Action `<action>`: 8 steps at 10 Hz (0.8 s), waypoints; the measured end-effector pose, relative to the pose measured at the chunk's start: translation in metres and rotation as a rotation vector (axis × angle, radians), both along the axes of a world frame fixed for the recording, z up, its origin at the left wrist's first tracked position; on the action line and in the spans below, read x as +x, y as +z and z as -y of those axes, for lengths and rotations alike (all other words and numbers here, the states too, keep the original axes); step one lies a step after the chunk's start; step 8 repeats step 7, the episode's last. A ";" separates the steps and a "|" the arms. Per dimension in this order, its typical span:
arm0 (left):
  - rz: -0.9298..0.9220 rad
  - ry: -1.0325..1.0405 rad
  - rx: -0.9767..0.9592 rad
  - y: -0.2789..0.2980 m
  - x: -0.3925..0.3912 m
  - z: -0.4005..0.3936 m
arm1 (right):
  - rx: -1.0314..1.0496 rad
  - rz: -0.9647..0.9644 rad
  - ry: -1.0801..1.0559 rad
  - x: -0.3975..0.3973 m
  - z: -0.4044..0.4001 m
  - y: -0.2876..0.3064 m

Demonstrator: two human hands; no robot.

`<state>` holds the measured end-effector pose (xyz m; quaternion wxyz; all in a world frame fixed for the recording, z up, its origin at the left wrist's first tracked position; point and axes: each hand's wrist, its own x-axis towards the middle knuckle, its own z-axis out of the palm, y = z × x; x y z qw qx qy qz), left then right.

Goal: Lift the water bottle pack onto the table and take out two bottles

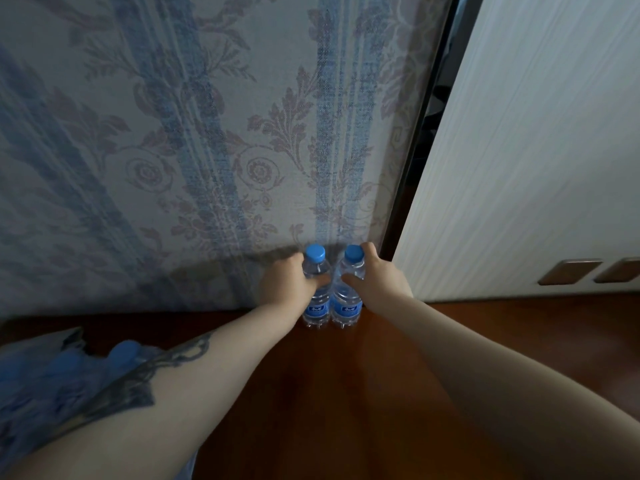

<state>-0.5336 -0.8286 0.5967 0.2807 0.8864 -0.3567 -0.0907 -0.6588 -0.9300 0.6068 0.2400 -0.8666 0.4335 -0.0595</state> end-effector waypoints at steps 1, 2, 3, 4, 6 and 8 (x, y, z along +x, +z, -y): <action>-0.002 0.005 0.005 -0.001 0.000 0.001 | 0.008 -0.025 0.009 0.000 0.004 0.000; 0.017 -0.006 0.021 -0.003 0.001 0.001 | 0.004 -0.037 0.003 0.001 0.004 -0.003; 0.053 -0.012 0.031 -0.004 -0.001 0.001 | 0.011 0.004 -0.028 -0.001 0.001 -0.006; -0.006 -0.038 0.048 -0.006 0.002 0.001 | 0.063 0.026 -0.067 -0.003 -0.005 -0.009; 0.019 -0.081 0.170 0.019 0.017 -0.007 | 0.038 -0.306 -0.064 -0.004 -0.019 0.006; 0.050 -0.062 0.349 0.030 0.020 -0.022 | -0.032 -0.399 -0.066 -0.012 -0.031 0.022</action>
